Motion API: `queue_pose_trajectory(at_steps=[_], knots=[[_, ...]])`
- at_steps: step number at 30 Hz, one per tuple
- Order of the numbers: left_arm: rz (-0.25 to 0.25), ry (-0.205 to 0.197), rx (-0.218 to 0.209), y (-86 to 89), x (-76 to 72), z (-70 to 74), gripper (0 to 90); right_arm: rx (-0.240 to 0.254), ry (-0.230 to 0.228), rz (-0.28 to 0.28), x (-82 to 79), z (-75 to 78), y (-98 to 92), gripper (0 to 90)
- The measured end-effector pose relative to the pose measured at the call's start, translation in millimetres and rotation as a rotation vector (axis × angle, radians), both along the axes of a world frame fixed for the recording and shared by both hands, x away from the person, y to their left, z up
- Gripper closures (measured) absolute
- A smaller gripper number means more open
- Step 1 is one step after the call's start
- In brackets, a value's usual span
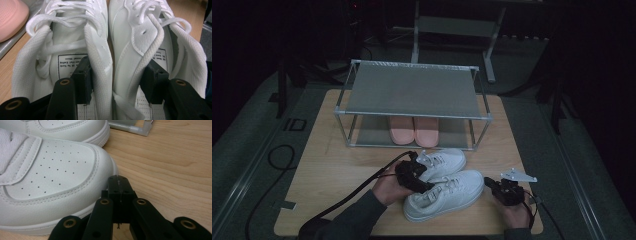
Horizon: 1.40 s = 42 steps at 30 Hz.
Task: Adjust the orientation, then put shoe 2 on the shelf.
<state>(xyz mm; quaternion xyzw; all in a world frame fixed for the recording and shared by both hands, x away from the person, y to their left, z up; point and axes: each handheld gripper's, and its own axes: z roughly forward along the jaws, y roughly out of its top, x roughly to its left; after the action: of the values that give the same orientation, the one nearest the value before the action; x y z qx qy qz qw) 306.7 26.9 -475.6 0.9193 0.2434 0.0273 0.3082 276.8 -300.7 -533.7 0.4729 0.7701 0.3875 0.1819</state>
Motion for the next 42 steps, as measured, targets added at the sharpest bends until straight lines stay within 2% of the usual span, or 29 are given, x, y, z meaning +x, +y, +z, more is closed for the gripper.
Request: queue_pose_trajectory(at_steps=[5, 8, 12, 17, 19, 25, 26, 27, 30, 37, 42], knots=[[0.014, 0.024, 0.034, -6.5, 2.1, -0.9, 49.8, -0.001, -0.002, -0.001, -0.3, 0.0, 0.0, 90.0], [0.007, 0.022, 0.058, -9.4, 3.1, -1.7, 51.6, 0.0, -0.003, -0.001, -0.5, 0.0, 0.2, 90.0], [-0.005, 0.006, 0.089, -11.3, 3.4, 0.6, 58.3, 0.002, -0.006, 0.003, -1.1, 0.3, -0.1, 90.0], [-0.014, -0.013, 0.105, -11.8, 2.4, 2.4, 67.5, 0.008, -0.014, 0.008, -2.3, 1.2, -0.6, 90.0], [-0.012, -0.004, 0.094, -10.9, 3.1, 2.3, 69.7, 0.004, -0.011, 0.008, -2.8, 0.9, -0.7, 90.0], [-0.019, -0.001, 0.089, -9.6, 4.2, 2.7, 73.1, -0.024, -0.013, -0.011, -6.5, -1.1, -3.4, 80.4], [-0.022, 0.001, 0.08, -9.1, 4.5, 2.5, 73.1, -0.029, -0.013, -0.019, -7.8, -0.8, -4.3, 77.4], [-0.024, 0.005, 0.08, -8.7, 4.9, 2.6, 73.8, -0.037, -0.016, -0.039, -11.0, -0.7, -6.4, 67.7], [-0.032, 0.013, 0.07, -7.4, 6.5, 2.5, 74.1, -0.06, -0.01, -0.055, -17.1, -2.1, -8.8, 60.4], [-0.042, 0.018, 0.06, -6.3, 8.3, 2.6, 74.5, -0.084, -0.002, -0.071, -34.7, -5.9, -13.7, 52.5], [-0.039, 0.008, 0.057, -6.5, 6.8, 2.3, 74.5, -0.102, -0.006, -0.058, -46.3, -8.3, -10.9, 48.0]])
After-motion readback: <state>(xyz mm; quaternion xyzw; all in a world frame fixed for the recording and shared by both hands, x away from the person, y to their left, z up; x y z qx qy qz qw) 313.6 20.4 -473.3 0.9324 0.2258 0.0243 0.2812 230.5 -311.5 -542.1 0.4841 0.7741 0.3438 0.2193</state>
